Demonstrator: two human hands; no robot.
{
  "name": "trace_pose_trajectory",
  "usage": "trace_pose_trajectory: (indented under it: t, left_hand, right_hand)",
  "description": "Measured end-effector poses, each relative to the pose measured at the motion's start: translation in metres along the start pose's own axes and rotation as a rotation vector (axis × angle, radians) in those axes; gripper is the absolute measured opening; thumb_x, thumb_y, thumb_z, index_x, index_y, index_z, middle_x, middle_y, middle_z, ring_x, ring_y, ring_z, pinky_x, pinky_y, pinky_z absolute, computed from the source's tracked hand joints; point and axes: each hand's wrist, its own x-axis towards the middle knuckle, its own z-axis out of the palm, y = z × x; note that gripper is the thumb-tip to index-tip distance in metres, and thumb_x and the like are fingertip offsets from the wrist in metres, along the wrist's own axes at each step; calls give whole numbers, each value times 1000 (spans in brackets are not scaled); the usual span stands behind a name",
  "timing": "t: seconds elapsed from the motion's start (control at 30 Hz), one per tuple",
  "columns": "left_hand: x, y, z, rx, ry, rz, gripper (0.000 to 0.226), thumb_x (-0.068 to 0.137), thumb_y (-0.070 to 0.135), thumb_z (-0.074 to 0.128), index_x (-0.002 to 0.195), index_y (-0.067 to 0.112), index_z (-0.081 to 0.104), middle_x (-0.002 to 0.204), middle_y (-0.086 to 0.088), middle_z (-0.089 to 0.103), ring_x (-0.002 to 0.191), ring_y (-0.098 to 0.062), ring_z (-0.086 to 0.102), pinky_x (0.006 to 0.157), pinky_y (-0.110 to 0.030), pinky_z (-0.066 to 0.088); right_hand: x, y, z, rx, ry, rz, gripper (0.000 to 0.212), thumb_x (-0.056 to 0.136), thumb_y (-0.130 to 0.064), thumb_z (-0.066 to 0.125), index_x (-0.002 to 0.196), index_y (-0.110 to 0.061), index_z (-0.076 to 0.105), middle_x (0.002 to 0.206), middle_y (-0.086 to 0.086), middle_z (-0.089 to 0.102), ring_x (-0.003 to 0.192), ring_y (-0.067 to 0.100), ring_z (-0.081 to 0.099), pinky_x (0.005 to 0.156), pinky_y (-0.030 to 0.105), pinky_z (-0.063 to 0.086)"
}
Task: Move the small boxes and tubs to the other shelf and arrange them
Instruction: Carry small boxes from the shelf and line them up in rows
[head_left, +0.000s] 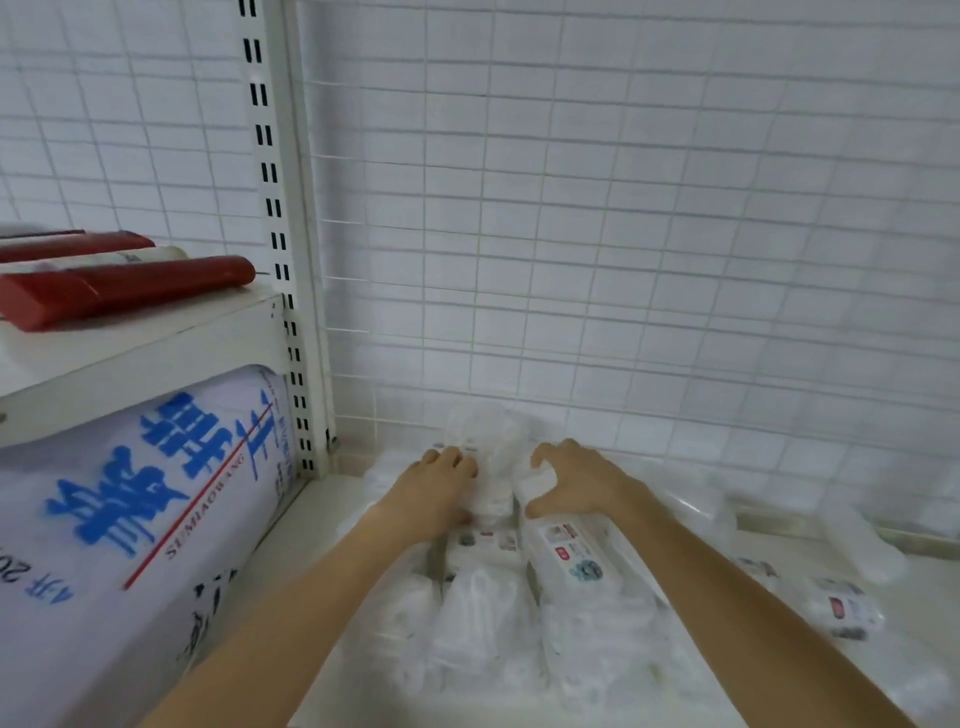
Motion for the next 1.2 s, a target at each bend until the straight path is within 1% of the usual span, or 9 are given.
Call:
trace_pose_trajectory:
  t: [0.23, 0.37, 0.57, 0.63, 0.7, 0.77, 0.97, 1.1, 1.2]
  left_hand:
    - [-5, -12, -14, -368, 149, -44, 33, 94, 37, 47, 120, 18, 53, 115, -2, 62, 105, -20, 57, 84, -27, 42]
    - [-9, -15, -22, -802, 136, -103, 13, 98, 28, 41, 100, 33, 52, 94, 1, 63, 91, -15, 60, 72, -21, 45]
    - [-11, -10, -41, -1297, 203, -362, 22, 100, 17, 34, 97, 21, 56, 91, -4, 57, 79, -19, 58, 51, -25, 53]
    - [-13, -9, -44, -1456, 163, -451, 15, 95, 17, 43, 106, 17, 53, 97, -7, 56, 76, -18, 57, 49, -25, 53]
    - [-18, -14, -42, -1565, 94, -396, 41, 79, 15, 64, 116, 14, 47, 107, -8, 56, 83, -17, 58, 55, -24, 53]
    - [-24, -20, -41, -1487, 32, -314, 66, 64, 7, 71, 121, 16, 39, 111, -9, 55, 87, -16, 57, 62, -21, 52]
    - [-28, -29, -35, -918, 189, -378, 65, 70, -6, 70, 118, 23, 37, 114, -4, 33, 95, -16, 50, 62, -7, 44]
    - [-33, -35, -33, -782, 219, -350, 70, 68, 2, 76, 126, 20, 40, 114, 0, 29, 102, -15, 45, 71, -9, 42]
    - [-35, -36, -33, -718, 246, -304, 71, 69, 9, 77, 129, 19, 42, 117, 2, 34, 106, -13, 44, 82, -16, 42]
  right_hand:
    - [-15, 12, -27, 363, 154, 43, 38, 85, -60, 49, 87, -22, 54, 92, -1, 61, 71, 13, 57, 69, 29, 48]
    - [-19, 21, -28, 553, 148, 16, 29, 92, -38, 51, 115, -22, 44, 85, 6, 60, 58, 18, 59, 57, 27, 51]
    - [-27, 18, -38, 783, 31, -36, 39, 93, -21, 52, 124, -35, 33, 96, 11, 62, 68, 21, 62, 66, 31, 57]
    - [-29, 16, -39, 859, 18, -41, 37, 92, -24, 54, 126, -33, 42, 101, 12, 63, 76, 23, 65, 74, 37, 58]
    - [-30, 15, -38, 934, -7, -57, 37, 91, -28, 58, 127, -31, 49, 108, 10, 64, 88, 26, 67, 80, 42, 56]
    - [-30, 12, -38, 1021, -37, -71, 36, 90, -26, 59, 124, -32, 49, 110, 11, 64, 90, 30, 68, 78, 44, 57]
    - [-27, 7, -31, 1062, 15, -130, 30, 91, -12, 56, 114, -29, 47, 108, 12, 57, 76, 28, 64, 71, 40, 57]
    - [-26, 10, -26, 1008, 33, -131, 55, 76, 4, 69, 109, -34, 46, 107, 14, 55, 77, 23, 60, 68, 35, 56]
    - [-28, 10, -23, 773, 201, -126, 65, 68, 6, 73, 111, -29, 39, 106, 10, 55, 79, 17, 58, 58, 23, 52]
